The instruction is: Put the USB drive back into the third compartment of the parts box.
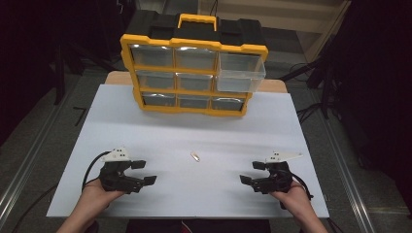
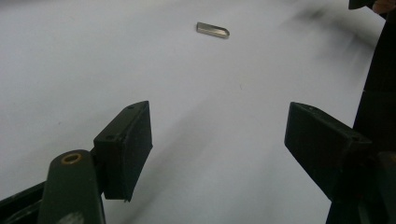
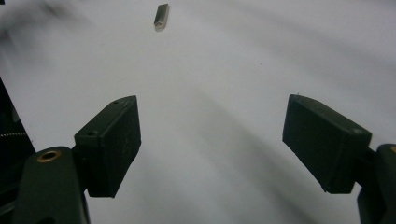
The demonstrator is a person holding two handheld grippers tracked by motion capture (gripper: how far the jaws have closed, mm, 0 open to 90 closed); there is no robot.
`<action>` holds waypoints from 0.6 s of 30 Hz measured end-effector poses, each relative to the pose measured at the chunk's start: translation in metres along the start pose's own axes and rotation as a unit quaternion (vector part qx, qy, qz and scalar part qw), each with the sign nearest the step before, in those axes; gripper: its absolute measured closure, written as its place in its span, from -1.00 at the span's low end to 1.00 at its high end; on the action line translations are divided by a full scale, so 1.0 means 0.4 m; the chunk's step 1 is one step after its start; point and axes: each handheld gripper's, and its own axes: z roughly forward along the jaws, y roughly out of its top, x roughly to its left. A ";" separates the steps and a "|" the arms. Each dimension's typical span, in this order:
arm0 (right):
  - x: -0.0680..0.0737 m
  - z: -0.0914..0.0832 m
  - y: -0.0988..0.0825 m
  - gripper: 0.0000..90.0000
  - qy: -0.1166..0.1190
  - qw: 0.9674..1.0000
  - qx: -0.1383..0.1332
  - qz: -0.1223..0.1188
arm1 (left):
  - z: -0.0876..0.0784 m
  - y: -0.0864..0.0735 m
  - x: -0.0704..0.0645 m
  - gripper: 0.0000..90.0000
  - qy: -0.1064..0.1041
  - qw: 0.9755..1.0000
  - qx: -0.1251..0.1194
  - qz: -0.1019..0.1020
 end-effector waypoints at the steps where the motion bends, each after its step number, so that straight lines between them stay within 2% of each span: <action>1: 0.000 0.001 0.000 -0.61 -0.002 1.000 -0.002 0.002 | 0.000 0.000 0.000 -0.45 0.000 1.000 0.000 0.000; 12: -0.004 0.003 0.003 -0.61 -0.002 1.000 -0.005 0.004 | 0.000 -0.001 0.001 -0.45 0.005 1.000 0.005 0.000; 14: -0.003 0.006 0.003 -0.61 -0.009 1.000 -0.002 0.009 | -0.001 -0.001 0.000 -0.45 0.005 1.000 0.004 0.001; 18: -0.003 0.006 0.004 -0.61 -0.015 1.000 0.008 -0.004 | -0.002 -0.001 0.000 -0.45 0.003 1.000 0.001 0.001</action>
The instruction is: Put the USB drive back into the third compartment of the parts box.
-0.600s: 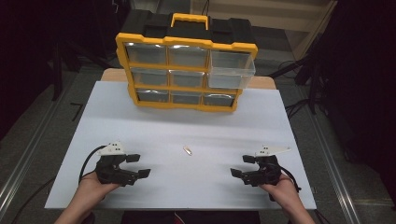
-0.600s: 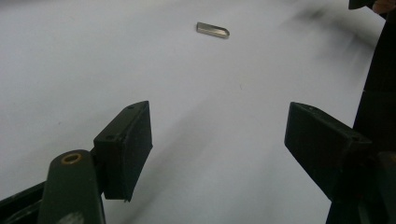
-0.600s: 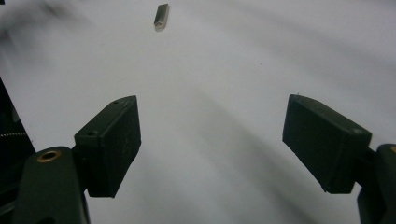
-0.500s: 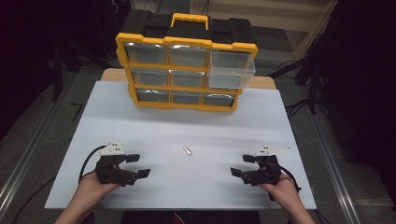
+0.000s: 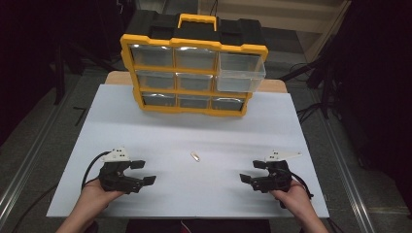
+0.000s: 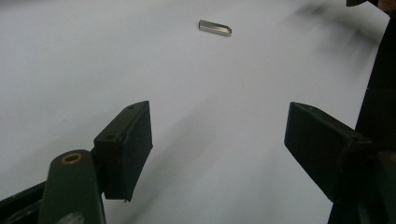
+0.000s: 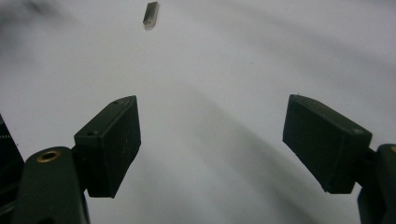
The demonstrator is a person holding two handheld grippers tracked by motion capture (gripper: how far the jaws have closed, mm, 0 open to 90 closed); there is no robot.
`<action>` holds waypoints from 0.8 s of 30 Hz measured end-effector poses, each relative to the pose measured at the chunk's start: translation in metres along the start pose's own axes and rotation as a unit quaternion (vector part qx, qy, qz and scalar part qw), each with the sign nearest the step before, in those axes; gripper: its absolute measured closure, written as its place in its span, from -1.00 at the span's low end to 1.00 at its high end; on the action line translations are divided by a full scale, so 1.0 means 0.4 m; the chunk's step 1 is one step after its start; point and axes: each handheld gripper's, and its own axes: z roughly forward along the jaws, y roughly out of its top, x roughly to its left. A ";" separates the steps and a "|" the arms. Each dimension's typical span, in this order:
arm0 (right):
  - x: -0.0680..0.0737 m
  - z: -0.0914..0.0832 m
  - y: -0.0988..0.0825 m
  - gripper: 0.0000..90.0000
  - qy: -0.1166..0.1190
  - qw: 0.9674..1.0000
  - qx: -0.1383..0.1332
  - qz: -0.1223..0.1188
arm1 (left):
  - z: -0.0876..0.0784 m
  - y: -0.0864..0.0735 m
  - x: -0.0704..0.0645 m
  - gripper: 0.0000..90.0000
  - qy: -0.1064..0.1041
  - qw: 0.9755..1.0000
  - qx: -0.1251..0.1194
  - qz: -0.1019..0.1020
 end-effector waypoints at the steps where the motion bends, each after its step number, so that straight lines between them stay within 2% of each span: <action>1: 0.000 0.000 0.001 -0.61 0.000 1.000 0.002 0.000 | 0.000 0.000 0.000 -0.45 0.001 1.000 0.001 0.000; 18: -0.004 0.001 0.003 -0.61 0.010 1.000 0.013 0.007 | 0.000 0.001 0.000 -0.45 -0.002 1.000 0.001 0.000; 24: -0.004 0.003 0.003 -0.61 0.015 1.000 0.016 0.002 | 0.000 0.001 0.000 -0.45 -0.004 1.000 0.000 0.001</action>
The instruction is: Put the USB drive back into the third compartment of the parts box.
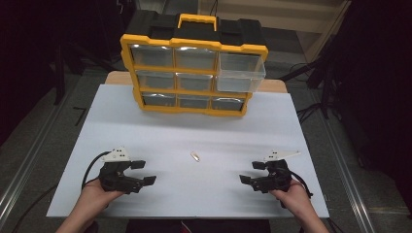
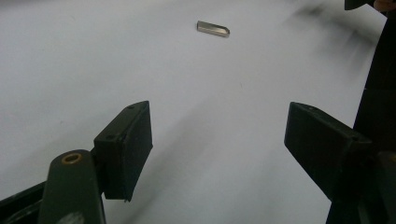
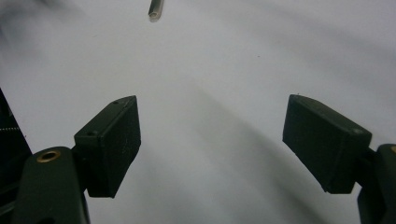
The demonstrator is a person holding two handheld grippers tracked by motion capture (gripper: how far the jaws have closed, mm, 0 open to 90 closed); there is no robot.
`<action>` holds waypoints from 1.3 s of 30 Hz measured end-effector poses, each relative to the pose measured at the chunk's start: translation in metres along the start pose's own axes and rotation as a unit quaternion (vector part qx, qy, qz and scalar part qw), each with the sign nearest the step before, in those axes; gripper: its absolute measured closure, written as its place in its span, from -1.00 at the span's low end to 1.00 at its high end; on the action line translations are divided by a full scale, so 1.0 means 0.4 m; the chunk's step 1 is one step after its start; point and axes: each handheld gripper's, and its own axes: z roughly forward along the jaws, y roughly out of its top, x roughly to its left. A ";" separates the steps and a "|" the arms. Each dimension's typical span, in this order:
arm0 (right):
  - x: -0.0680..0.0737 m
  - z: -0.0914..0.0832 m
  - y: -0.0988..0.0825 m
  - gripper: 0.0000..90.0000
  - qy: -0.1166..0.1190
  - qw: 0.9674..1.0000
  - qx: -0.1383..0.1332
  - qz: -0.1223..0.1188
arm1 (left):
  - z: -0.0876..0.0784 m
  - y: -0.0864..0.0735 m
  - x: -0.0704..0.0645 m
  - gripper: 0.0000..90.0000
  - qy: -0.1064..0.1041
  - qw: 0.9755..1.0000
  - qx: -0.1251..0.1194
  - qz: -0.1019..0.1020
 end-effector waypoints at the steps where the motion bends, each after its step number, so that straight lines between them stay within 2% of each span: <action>1: 0.000 0.000 0.000 -0.61 0.000 1.000 0.000 0.000 | 0.000 0.000 0.000 -0.45 0.001 1.000 0.000 0.000; 12: -0.003 0.002 0.004 -0.61 0.007 1.000 0.004 -0.008 | -0.001 0.001 0.003 -0.45 0.001 1.000 -0.001 -0.008; 17: -0.007 0.000 0.005 -0.62 0.014 1.000 0.004 -0.012 | -0.001 0.001 0.003 -0.45 0.001 1.000 -0.001 -0.008; 18: -0.009 0.001 0.005 -0.62 0.023 1.000 0.002 -0.008 | -0.001 0.001 0.003 -0.45 0.001 1.000 -0.001 -0.007; 23: -0.012 0.005 0.012 -0.62 0.027 0.999 0.015 -0.014 | 0.000 0.001 0.002 -0.45 0.000 1.000 -0.001 -0.005; 27: -0.020 0.002 0.038 -0.60 0.035 0.999 0.018 -0.032 | 0.000 0.000 0.001 -0.45 -0.001 1.000 -0.003 -0.003; 35: -0.016 0.010 0.075 -0.60 0.033 0.999 0.015 -0.034 | 0.000 -0.001 0.002 -0.45 0.003 1.000 -0.003 0.000; 39: -0.015 0.017 0.097 -0.59 0.042 0.999 0.013 -0.030 | 0.001 -0.002 0.004 -0.45 0.008 1.000 -0.003 0.002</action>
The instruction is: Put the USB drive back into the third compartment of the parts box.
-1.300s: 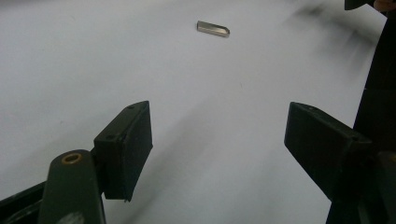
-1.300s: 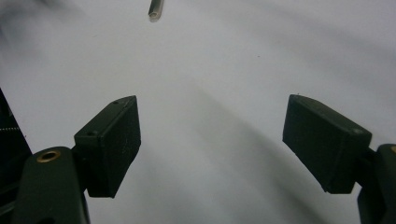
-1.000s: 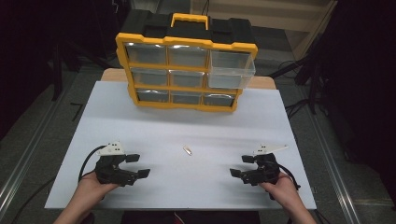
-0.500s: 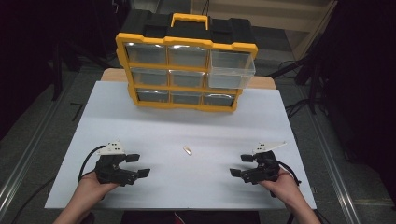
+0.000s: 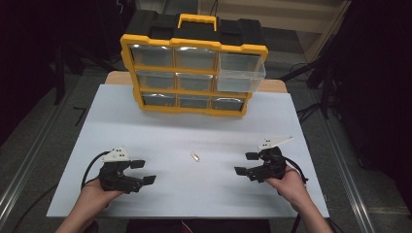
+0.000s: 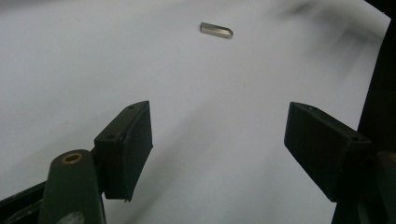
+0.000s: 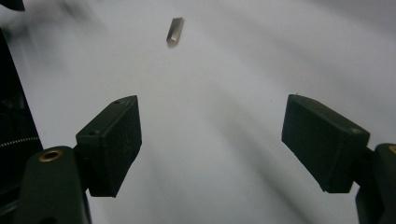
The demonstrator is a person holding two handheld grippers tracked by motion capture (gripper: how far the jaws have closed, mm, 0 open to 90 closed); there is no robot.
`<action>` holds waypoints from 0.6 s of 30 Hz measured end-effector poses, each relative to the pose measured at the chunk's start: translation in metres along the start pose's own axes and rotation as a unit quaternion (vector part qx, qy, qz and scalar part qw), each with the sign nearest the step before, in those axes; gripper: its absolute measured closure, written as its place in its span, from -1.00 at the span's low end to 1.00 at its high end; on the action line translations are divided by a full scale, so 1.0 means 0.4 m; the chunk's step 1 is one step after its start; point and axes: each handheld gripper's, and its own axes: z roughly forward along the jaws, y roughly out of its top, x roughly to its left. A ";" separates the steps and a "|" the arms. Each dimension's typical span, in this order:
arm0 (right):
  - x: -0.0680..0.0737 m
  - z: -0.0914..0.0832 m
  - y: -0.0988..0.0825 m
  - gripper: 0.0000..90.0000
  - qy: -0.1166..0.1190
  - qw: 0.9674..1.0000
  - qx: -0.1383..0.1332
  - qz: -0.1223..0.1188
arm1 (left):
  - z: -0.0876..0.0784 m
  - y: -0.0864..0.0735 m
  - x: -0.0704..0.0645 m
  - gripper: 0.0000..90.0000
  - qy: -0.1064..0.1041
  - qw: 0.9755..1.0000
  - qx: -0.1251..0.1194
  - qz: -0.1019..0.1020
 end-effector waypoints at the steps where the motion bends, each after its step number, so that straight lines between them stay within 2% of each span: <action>1: -0.001 0.003 0.010 -0.60 0.000 1.000 -0.001 -0.001 | 0.000 -0.001 0.000 -0.45 0.000 1.000 0.000 0.000; 18: 0.013 0.055 0.077 -0.58 0.014 1.000 0.011 -0.005 | -0.001 -0.001 0.001 -0.45 -0.002 1.000 -0.003 -0.003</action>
